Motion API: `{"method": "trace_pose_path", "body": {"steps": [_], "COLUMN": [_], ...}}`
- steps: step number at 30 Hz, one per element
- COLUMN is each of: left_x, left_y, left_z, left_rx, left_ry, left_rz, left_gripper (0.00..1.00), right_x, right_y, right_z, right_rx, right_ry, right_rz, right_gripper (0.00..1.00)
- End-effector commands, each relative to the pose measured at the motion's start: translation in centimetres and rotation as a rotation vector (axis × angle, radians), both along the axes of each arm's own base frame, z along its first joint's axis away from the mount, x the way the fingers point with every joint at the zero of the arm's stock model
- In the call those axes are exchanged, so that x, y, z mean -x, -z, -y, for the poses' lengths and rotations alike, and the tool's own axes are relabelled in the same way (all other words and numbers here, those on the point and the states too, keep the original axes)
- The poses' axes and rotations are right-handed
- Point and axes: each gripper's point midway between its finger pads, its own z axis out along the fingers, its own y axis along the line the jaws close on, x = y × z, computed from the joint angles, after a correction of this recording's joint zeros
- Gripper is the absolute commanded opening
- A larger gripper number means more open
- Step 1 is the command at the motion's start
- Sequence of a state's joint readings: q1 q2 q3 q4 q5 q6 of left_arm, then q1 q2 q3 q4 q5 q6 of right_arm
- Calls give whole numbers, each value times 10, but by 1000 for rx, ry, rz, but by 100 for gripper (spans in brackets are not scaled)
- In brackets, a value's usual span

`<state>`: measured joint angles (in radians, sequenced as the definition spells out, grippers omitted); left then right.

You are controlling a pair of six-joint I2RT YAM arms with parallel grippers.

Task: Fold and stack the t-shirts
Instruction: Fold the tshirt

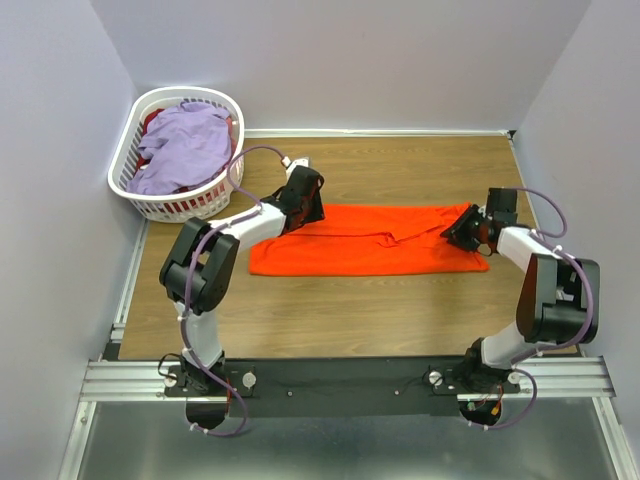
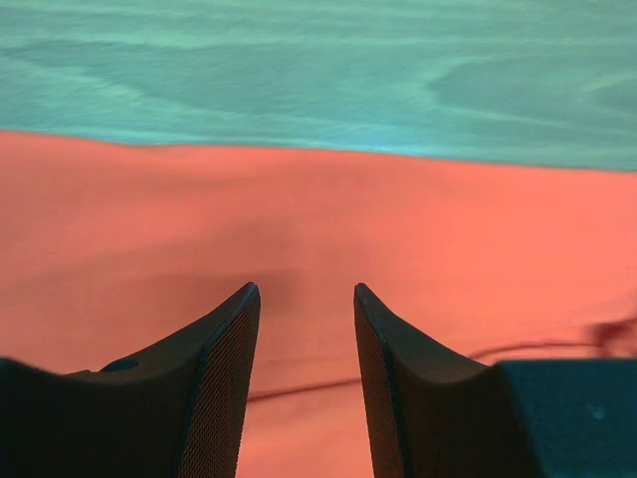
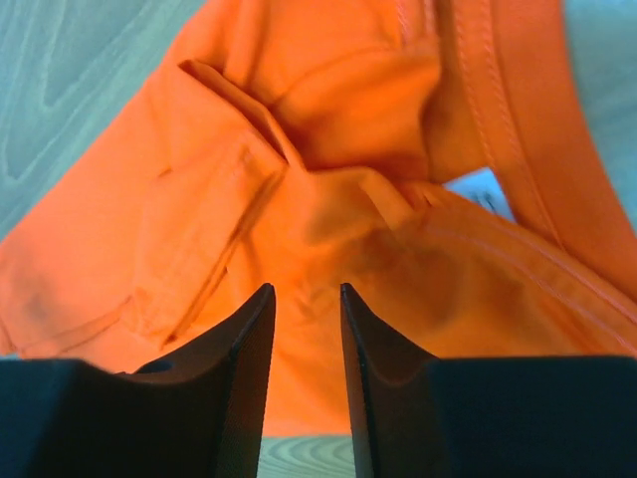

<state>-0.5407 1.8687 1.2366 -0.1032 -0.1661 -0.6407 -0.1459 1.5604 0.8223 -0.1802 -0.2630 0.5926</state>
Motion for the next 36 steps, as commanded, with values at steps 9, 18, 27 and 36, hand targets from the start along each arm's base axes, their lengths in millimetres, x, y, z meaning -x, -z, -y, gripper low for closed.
{"method": "trace_pose_path", "body": {"steps": [9, 18, 27, 36], "left_x": [13, 88, 230, 276], "left_y": [62, 82, 87, 51], "left_z": [-26, -21, 9, 61], "left_rx": [-210, -110, 64, 176], "left_ry": [68, 240, 512, 673], "left_rz": [-151, -299, -458, -448], "left_gripper": [52, 52, 52, 52], "right_x": [-4, -70, -189, -246], "right_y": [19, 40, 48, 35], "right_z": [26, 8, -72, -163], "right_rx": [80, -30, -193, -317], "right_ry": [146, 34, -202, -417], "right_rz": [-29, -13, 110, 232], "right_gripper": [43, 43, 43, 49]}}
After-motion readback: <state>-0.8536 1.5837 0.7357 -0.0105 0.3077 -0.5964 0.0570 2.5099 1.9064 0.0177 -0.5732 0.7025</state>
